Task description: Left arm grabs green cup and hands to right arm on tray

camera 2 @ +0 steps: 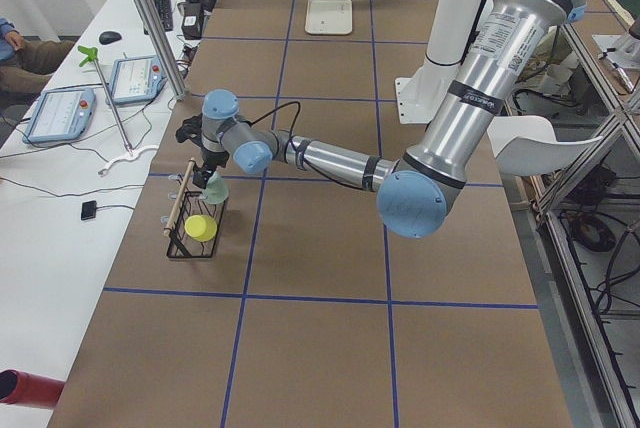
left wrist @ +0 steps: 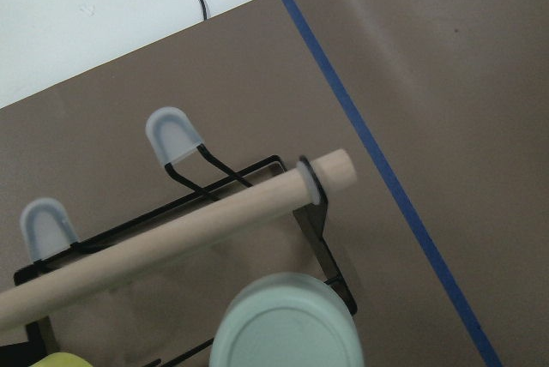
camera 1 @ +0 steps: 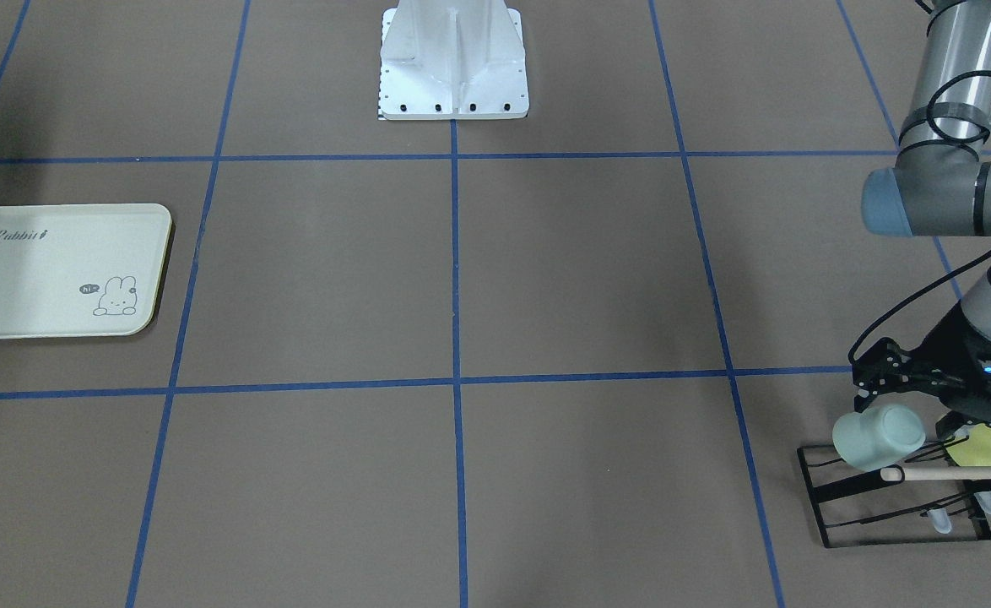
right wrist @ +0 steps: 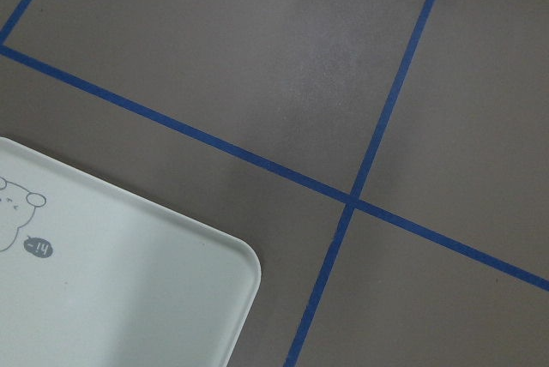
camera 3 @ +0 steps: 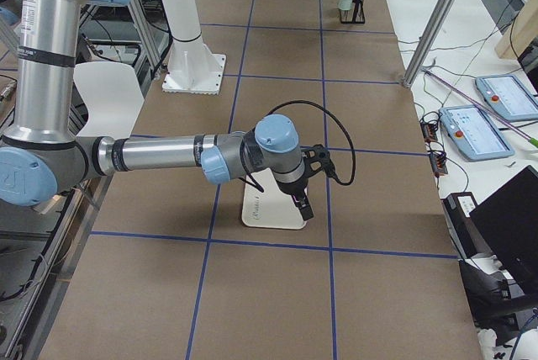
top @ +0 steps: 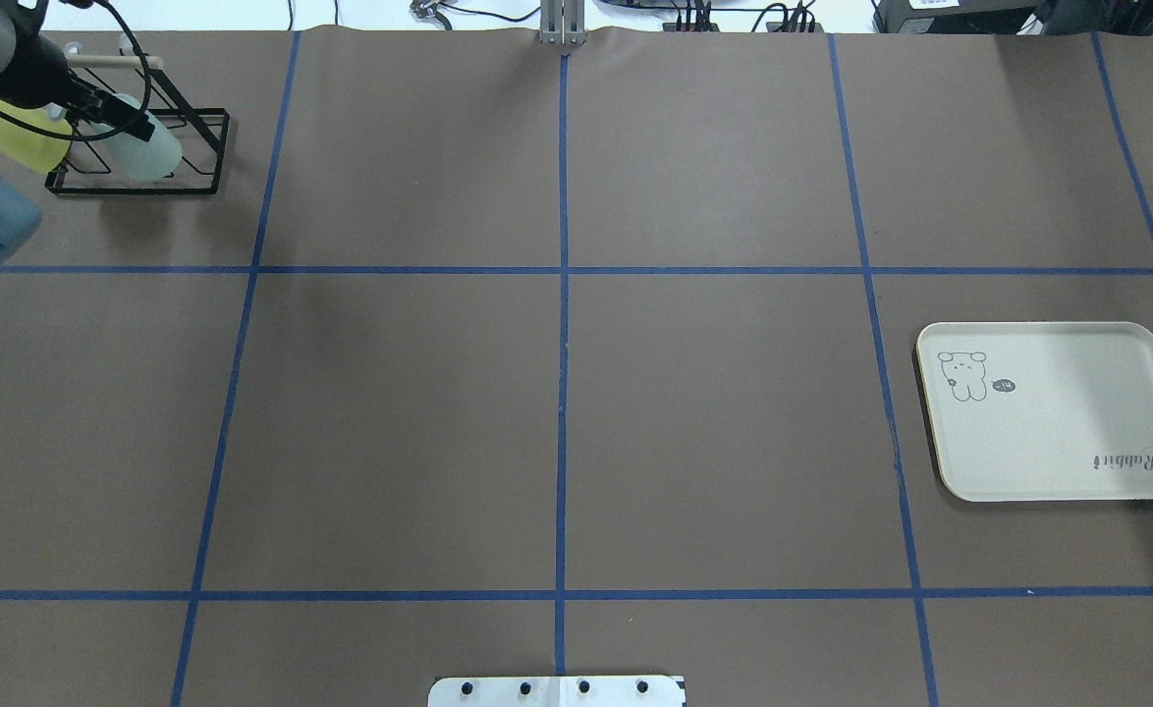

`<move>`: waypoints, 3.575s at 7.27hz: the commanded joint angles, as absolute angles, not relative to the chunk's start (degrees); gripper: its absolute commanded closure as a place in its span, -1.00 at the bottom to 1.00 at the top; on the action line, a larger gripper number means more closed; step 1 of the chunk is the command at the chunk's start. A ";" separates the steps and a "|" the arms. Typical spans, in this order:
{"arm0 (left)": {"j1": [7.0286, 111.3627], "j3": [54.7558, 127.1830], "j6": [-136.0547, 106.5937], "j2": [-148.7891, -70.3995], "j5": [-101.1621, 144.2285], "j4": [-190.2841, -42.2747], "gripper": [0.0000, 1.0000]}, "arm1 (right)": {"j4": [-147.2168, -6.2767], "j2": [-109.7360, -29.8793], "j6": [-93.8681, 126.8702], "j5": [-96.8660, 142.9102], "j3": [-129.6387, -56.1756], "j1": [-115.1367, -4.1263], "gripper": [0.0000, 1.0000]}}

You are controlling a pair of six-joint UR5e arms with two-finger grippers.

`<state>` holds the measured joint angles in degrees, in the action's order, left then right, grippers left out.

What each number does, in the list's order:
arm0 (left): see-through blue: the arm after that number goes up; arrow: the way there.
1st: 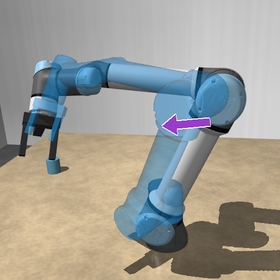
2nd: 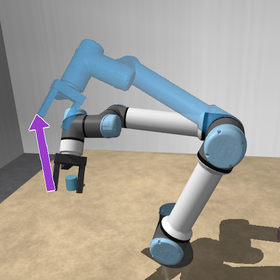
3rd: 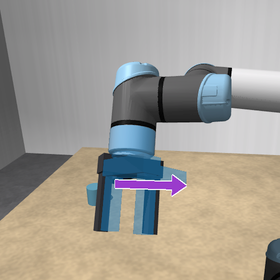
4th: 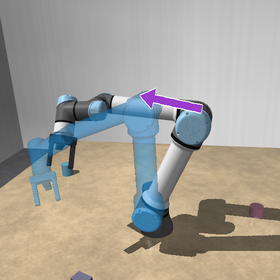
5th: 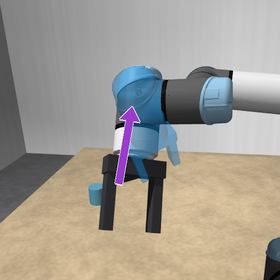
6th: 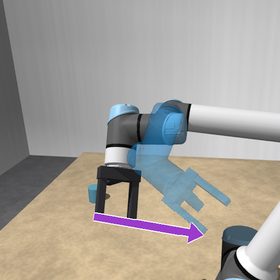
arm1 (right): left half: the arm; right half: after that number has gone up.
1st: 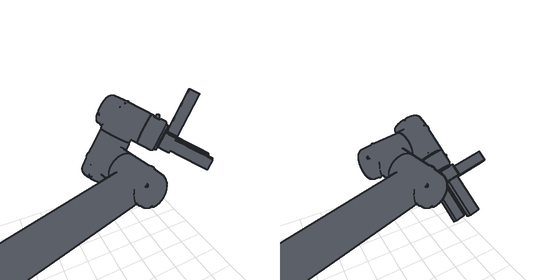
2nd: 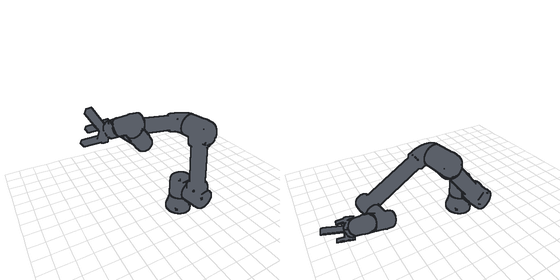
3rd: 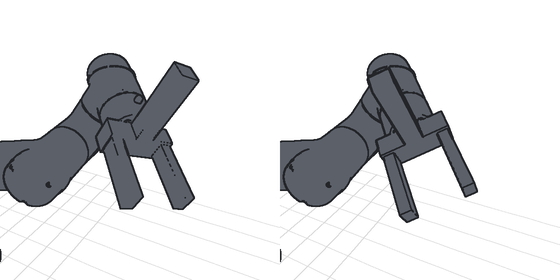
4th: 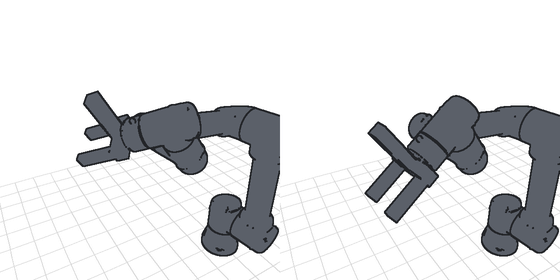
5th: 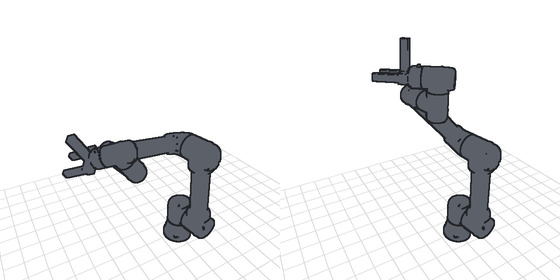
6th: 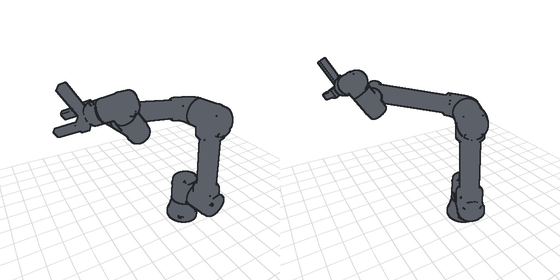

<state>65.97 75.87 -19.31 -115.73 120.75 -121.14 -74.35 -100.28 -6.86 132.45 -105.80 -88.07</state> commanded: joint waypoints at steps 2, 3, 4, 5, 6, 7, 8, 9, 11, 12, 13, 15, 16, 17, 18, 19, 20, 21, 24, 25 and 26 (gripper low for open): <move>64.08 74.27 -19.16 -116.46 117.34 -121.29 -1.00 | -74.35 -100.28 -6.86 132.45 -105.82 -88.07 -1.00; 64.07 74.18 -19.07 -116.37 117.33 -121.29 -0.95 | -74.36 -100.28 -6.86 132.45 -105.82 -88.07 -1.00; 64.07 74.27 -19.07 -116.19 117.33 -121.29 -0.67 | -74.27 -100.28 -6.86 132.45 -105.82 -88.07 -1.00; 64.07 74.27 -19.07 -115.93 117.25 -121.20 -0.22 | -74.35 -100.28 -6.86 132.45 -105.82 -88.07 -1.00; 64.16 74.27 -19.07 -115.84 117.25 -121.11 0.12 | -74.36 -100.28 -6.86 132.45 -105.82 -88.07 -1.00; 64.42 74.27 -19.07 -115.75 117.25 -121.11 0.36 | -74.27 -100.28 -6.86 132.45 -105.91 -88.07 -1.00; 64.95 74.88 -19.16 -115.75 117.33 -121.20 0.47 | -74.35 -100.28 -6.86 132.45 -105.91 -88.07 -1.00; 65.73 75.67 -19.16 -115.75 117.60 -121.20 0.52 | -74.27 -100.28 -6.86 132.45 -105.91 -88.07 -1.00; 67.23 79.87 -19.25 -115.49 118.21 -120.50 0.55 | -74.36 -100.28 -6.86 132.45 -106.00 -88.07 -1.00; 68.98 81.98 -19.25 -114.36 121.00 -120.41 0.57 | -74.36 -100.28 -6.86 132.45 -106.00 -88.07 -1.00; 71.43 84.53 -19.25 -112.95 124.94 -120.32 0.57 | -74.36 -100.28 -6.86 132.45 -106.08 -88.07 -1.00; 72.69 90.42 -21.87 -110.14 127.70 -120.50 0.62 | -74.27 -100.28 -5.38 133.23 -106.43 -88.07 -0.99; 72.25 91.48 -27.80 -110.13 127.62 -121.28 0.62 | -71.92 -100.11 -1.10 136.90 -106.87 -88.07 -0.99; 71.99 93.15 -32.82 -110.74 127.70 -121.38 0.62 | -64.93 -100.37 7.39 140.33 -106.53 -88.07 -0.99; 71.81 94.47 -34.00 -110.92 127.79 -121.29 0.62 | -57.90 -100.46 16.95 141.58 -106.26 -88.07 -0.99; 70.24 96.66 -38.10 -111.18 127.79 -121.29 0.68 | -52.53 -100.37 24.97 142.29 -106.26 -87.37 -0.99; 67.01 97.81 -43.36 -113.44 127.53 -121.29 0.89 | -47.86 -100.37 31.40 142.38 -106.26 -86.41 -0.99; 64.54 97.91 -48.20 -115.38 127.27 -121.72 0.90 | -44.07 -99.85 36.68 142.21 -106.26 -84.83 -0.99; 58.73 97.91 -63.05 -120.39 127.18 -128.21 0.88 | -32.75 -97.04 54.85 141.95 -106.26 -83.67 -0.98; 57.58 98.08 -66.76 -121.11 127.18 -130.67 0.88 | -26.69 -96.07 62.67 141.51 -106.17 -83.58 -0.98; 57.39 98.78 -69.93 -121.11 127.26 -133.13 0.88 | -21.41 -95.98 67.63 140.20 -106.17 -82.63 -0.98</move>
<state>58.28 98.19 -65.40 -120.60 127.21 -130.09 -28.31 -96.45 60.03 141.39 -106.20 -83.44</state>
